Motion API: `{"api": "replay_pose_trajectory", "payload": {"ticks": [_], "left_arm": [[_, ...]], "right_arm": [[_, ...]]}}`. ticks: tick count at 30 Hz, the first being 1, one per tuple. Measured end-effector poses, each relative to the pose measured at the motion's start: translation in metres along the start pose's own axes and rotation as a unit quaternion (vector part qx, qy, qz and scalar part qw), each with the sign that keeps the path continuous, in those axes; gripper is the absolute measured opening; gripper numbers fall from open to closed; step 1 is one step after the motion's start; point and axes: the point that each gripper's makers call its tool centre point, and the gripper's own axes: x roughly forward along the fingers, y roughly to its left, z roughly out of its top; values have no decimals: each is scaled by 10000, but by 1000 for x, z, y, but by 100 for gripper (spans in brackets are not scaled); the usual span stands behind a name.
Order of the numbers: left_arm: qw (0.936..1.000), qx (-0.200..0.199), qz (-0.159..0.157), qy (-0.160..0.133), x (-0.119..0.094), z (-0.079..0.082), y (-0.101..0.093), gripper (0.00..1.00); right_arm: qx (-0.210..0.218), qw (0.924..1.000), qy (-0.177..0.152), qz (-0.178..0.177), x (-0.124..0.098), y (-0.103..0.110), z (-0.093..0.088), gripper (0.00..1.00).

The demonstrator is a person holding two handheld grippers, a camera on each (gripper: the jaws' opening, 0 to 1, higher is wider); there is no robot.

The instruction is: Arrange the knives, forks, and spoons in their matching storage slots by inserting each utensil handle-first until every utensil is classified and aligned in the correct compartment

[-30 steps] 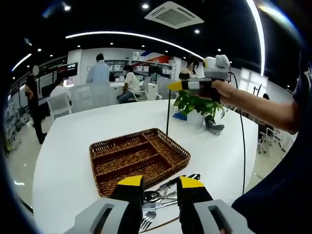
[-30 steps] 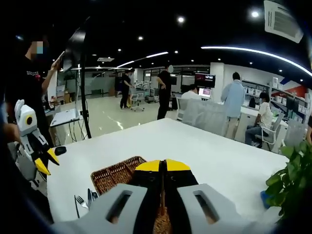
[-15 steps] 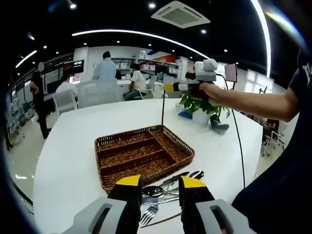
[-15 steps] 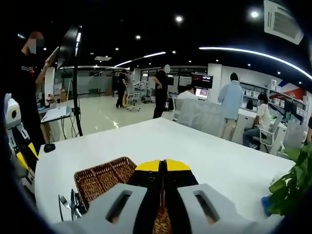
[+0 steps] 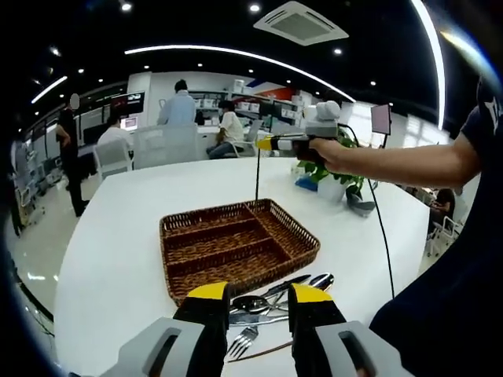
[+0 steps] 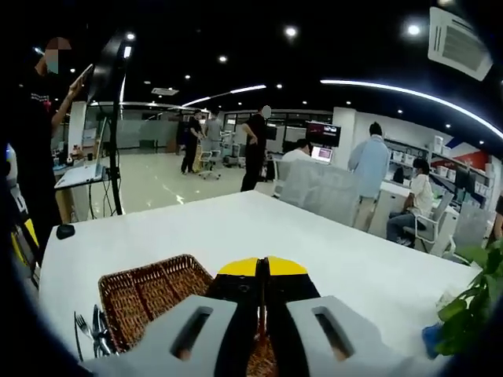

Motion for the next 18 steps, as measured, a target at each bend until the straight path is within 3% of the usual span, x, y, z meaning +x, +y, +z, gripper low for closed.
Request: {"api": "replay_pose_trajectory", "payload": {"ticks": [4,7,18], "left_arm": [[10000,-3,4,43,1,-1,2,30],[10000,15,-16,68,3,-2,1,30],[9998,80,-195,62,12,2,-6,30]], "right_arm": [[-58,10000,-51,-8,8,-1,0,0],[-133,9999,69,-9,10,-1,-11,0],[96,9998,130,-87,-10,2,-14,0]]}}
